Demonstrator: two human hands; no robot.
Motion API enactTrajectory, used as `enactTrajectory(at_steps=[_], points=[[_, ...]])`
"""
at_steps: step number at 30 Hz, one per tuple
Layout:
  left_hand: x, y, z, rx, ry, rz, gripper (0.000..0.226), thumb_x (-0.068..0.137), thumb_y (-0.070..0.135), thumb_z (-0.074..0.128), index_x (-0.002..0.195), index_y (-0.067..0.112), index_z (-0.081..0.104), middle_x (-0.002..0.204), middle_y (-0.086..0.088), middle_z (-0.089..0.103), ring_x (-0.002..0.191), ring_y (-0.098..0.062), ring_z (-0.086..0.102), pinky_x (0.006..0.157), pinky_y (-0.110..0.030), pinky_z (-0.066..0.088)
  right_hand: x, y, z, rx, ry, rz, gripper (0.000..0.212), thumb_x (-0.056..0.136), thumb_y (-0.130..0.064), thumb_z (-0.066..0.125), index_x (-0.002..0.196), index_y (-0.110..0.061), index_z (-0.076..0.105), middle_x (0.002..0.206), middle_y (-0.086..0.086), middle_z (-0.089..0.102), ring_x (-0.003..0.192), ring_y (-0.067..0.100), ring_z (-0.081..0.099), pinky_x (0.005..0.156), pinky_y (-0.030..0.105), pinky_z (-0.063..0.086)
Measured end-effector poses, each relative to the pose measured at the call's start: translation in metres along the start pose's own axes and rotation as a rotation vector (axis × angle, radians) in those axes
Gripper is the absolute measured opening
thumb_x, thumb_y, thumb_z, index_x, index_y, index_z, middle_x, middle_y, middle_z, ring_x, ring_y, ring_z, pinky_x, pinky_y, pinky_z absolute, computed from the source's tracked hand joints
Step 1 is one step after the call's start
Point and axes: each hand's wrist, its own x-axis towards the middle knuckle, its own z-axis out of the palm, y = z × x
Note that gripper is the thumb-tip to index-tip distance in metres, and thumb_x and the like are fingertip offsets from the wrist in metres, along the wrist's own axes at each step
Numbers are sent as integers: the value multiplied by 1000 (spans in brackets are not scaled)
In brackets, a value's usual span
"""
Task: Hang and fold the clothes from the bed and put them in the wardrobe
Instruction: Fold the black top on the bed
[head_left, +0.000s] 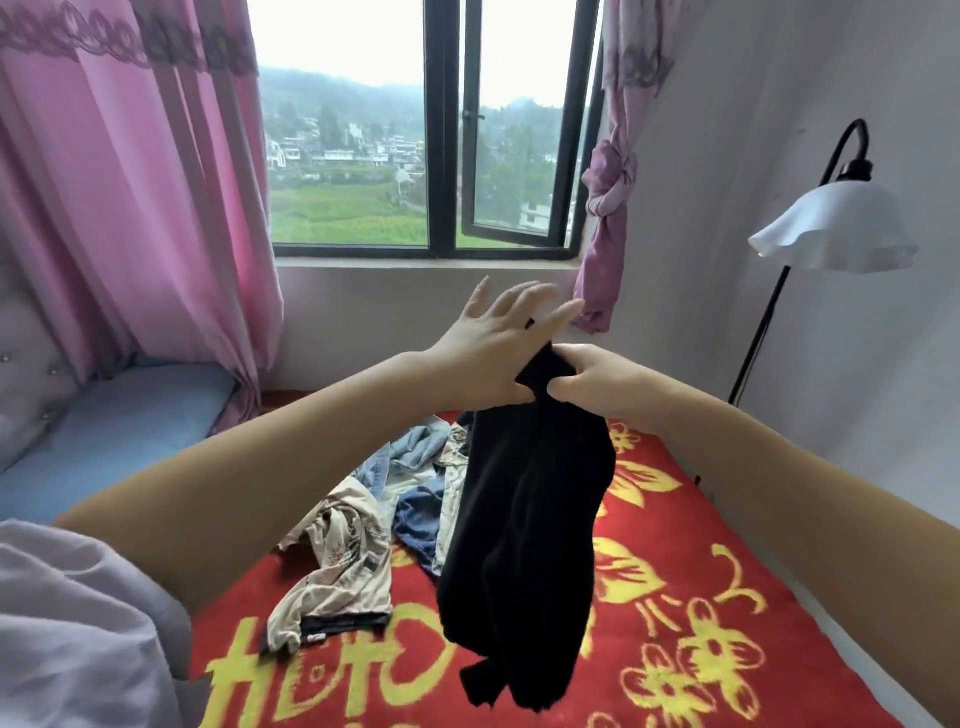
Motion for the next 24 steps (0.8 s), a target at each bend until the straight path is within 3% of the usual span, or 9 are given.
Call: enactTrajectory(at_steps=[2,4,6,8,10,13,19,22,24], points=[[14,2,2,46,-114,57,79,79,38,70,144,21,29,138,-3,44,135,-24,35,112,-49,15,-5,1,-2,-66,22,-27,31,83,-1,48,110,-11,60,90,11,67,74,20,62,63,28,49],[29,7,2,-136,-268,55,45,81,33,68,119,14,52,104,-2,63,102,-25,59,89,-35,40,-8,12,-3,-87,65,2,27,81,-5,49,105,-13,59,89,11,67,76,24,63,65,34,50],[44,15,6,-168,-371,80,20,84,29,64,94,12,60,78,1,60,76,-23,58,66,-29,43,-11,35,-5,-81,131,63,20,81,-16,53,101,-20,53,88,6,65,74,18,61,64,31,48],[61,25,14,-125,-396,128,18,86,30,61,83,12,60,65,4,52,63,-19,52,56,-26,39,-16,65,-3,-82,143,128,24,79,-22,57,101,-21,48,88,4,62,74,17,59,63,30,44],[81,40,24,-122,-396,176,20,87,31,61,82,11,62,65,5,51,61,-16,48,53,-24,35,-22,105,7,-72,56,171,31,78,-17,57,106,-8,48,87,10,59,78,25,57,64,36,41],[107,60,49,-124,-413,268,20,86,28,62,86,9,64,74,3,55,71,-17,49,60,-25,32,-44,177,21,-5,1,319,18,80,-8,56,96,-2,53,85,10,55,80,22,51,68,34,37],[124,68,116,-134,-286,305,30,89,34,62,114,17,61,107,-3,64,100,-25,58,68,-28,36,-78,238,-22,-111,177,444,20,69,-42,51,85,-31,53,81,-10,62,73,8,59,60,27,42],[107,46,131,-128,-141,298,33,90,37,59,117,19,56,110,-2,61,98,-25,60,67,-31,42,-78,223,-31,-165,156,357,20,71,-43,56,89,-39,51,79,-13,61,71,1,58,56,20,41],[83,22,142,-125,-75,310,23,91,31,59,110,18,58,100,-1,58,90,-24,59,59,-28,35,-73,205,-17,-207,73,282,23,77,-36,62,95,-38,49,83,-12,62,77,6,60,61,21,44]])
